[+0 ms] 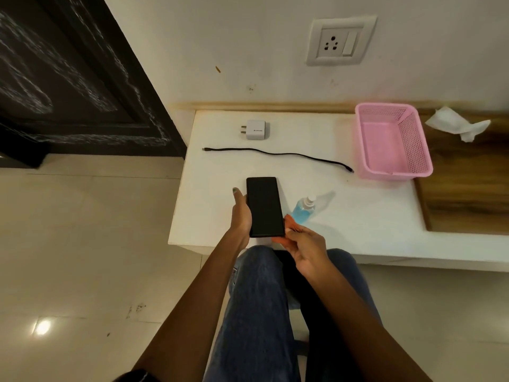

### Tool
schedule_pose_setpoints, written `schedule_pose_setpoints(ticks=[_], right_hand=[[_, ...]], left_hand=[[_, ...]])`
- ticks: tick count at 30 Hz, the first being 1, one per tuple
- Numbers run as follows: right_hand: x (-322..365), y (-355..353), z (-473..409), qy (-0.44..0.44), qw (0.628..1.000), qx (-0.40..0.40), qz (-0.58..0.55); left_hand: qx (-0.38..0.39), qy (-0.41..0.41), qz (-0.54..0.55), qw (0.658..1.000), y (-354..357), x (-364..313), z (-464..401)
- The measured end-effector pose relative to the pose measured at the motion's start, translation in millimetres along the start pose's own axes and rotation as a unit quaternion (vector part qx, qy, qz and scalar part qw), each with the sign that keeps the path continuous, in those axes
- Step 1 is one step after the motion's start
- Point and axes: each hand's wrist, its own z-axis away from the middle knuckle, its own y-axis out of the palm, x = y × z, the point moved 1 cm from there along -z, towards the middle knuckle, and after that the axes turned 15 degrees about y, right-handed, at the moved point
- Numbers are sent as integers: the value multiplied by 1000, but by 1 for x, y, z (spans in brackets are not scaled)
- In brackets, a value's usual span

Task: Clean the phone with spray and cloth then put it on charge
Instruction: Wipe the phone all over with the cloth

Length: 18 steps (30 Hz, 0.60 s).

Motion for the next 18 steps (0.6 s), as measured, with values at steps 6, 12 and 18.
schedule_pose_setpoints(ticks=[6,12,18], right_hand=[[0,6,-2,4,1000,-20,-1],[-5,4,4,5,999,-47,-10],[-5,-9,20,-9,998,-62,-4]], left_hand=[[6,37,-18,999,-2,-2,-1],[23,40,38,998,-5,-4,8],[-20,78,-13,997,-4,-17,22]])
